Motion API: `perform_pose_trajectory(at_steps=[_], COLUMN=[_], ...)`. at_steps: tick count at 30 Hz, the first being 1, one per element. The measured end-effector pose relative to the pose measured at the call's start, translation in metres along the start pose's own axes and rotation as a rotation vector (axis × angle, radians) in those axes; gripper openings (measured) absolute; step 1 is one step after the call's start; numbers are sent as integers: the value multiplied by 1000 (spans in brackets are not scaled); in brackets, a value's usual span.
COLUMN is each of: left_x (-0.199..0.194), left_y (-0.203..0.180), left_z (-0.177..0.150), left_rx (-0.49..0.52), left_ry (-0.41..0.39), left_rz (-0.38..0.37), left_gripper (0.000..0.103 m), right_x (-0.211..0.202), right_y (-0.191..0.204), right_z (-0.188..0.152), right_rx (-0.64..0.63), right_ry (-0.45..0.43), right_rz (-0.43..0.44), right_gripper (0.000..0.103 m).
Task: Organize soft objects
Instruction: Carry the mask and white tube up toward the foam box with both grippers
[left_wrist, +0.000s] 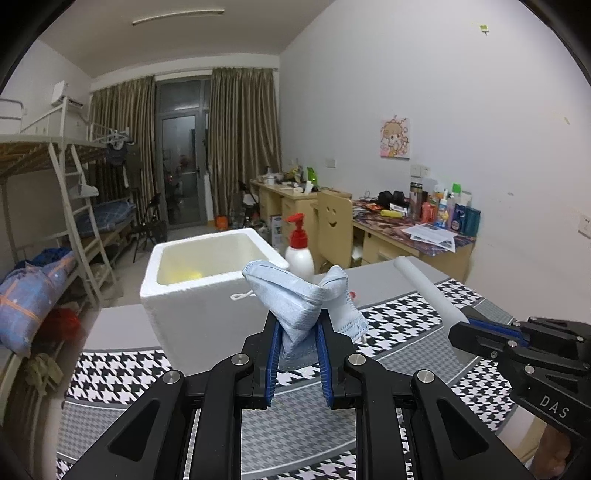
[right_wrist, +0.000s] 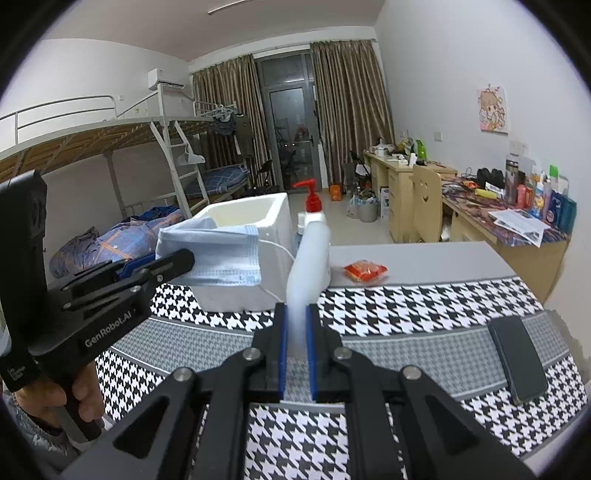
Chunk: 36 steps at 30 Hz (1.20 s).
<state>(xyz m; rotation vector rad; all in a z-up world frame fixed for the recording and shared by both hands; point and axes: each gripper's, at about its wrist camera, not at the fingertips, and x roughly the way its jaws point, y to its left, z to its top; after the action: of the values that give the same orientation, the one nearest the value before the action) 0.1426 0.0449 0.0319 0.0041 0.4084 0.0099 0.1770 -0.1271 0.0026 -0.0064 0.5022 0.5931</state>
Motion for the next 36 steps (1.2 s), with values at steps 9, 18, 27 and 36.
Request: perform_pose_trajectory(at_steps=[9, 18, 27, 36], left_x=[6, 11, 14, 25], left_y=[14, 26, 42, 59], left_z=[11, 23, 41, 57], left_rx=[3, -2, -19, -41], left_ry=[-16, -32, -61, -72], left_rz=[34, 60, 103, 141], left_gripper=[20, 20, 20, 20], right_x=[11, 21, 31, 44], right_y=[14, 24, 38, 53], right_z=[20, 38, 55, 72], right_rx=[-38, -62, -90, -132], right_ry=[-10, -15, -9, -12], right_rz=[16, 32, 41, 28], right_gripper=[12, 12, 12, 12])
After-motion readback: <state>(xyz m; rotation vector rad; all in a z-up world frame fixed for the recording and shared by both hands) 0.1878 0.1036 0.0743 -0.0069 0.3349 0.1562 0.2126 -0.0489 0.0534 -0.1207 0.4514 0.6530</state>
